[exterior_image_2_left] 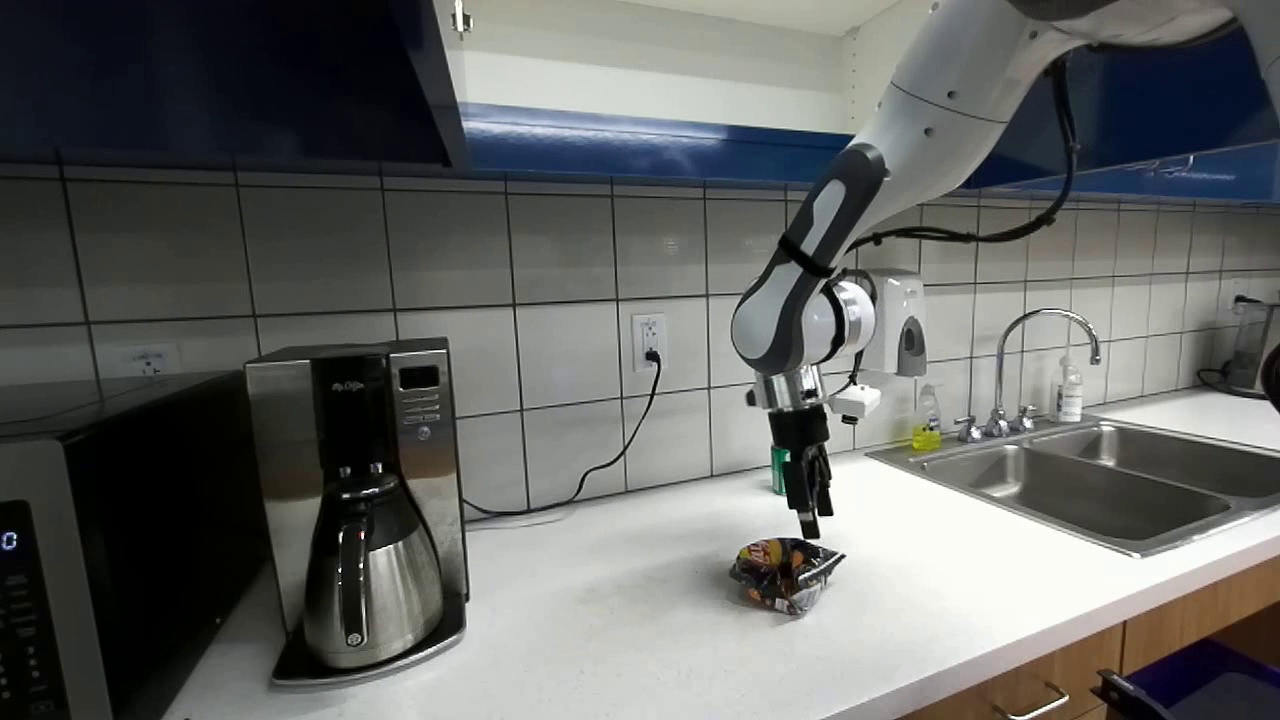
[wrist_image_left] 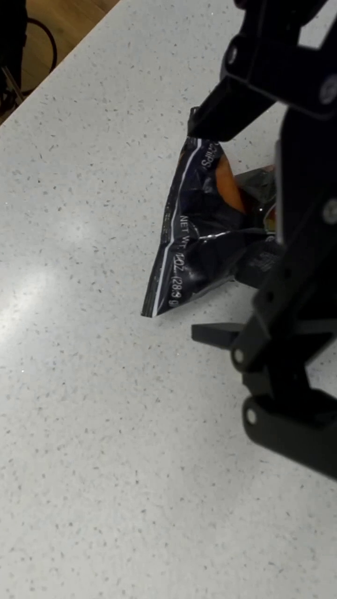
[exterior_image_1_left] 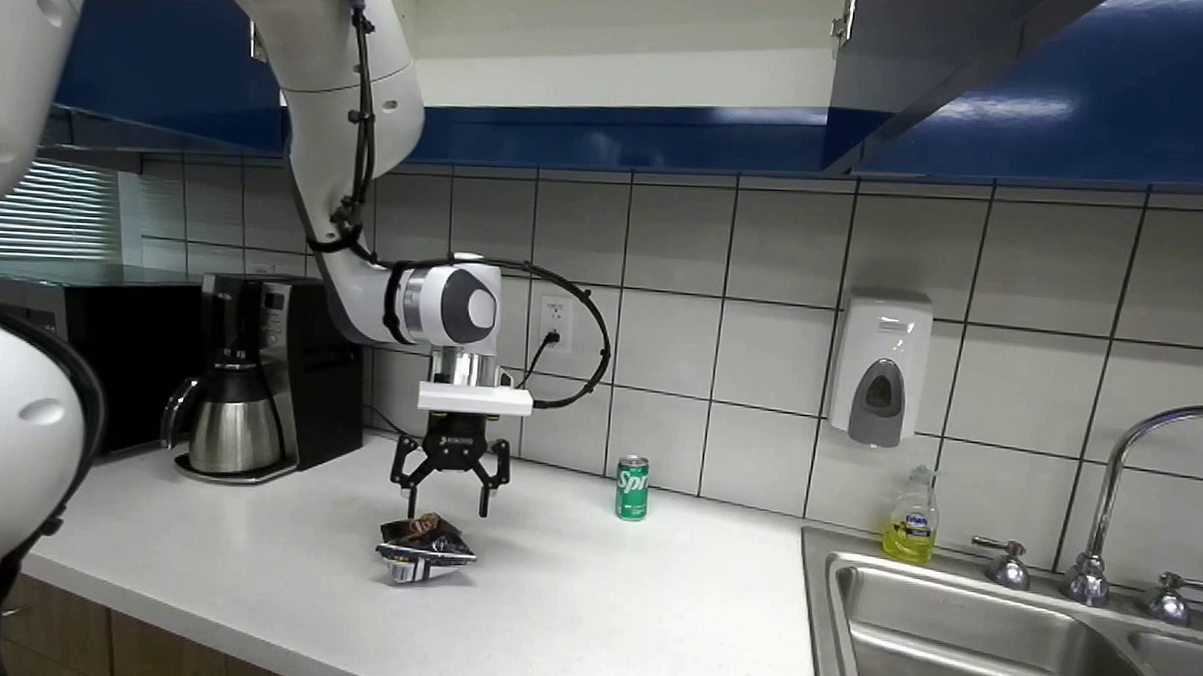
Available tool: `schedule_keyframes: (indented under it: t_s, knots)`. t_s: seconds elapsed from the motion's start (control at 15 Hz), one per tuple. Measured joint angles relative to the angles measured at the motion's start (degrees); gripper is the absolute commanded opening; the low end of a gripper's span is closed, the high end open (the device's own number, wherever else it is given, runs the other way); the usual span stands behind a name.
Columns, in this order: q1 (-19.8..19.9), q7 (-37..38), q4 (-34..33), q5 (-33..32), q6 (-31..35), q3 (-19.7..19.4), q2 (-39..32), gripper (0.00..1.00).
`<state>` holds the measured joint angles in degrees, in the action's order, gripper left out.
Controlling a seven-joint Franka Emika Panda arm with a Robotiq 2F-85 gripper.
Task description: Put the black snack pack in the top cabinet
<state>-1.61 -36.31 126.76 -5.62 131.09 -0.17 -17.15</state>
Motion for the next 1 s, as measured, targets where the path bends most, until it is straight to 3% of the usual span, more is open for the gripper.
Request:
schedule_keyframes:
  t_s: [1.0]
  knots:
    - [0.13,0.00,-3.46,0.21,0.13,2.10,-2.59,1.00]
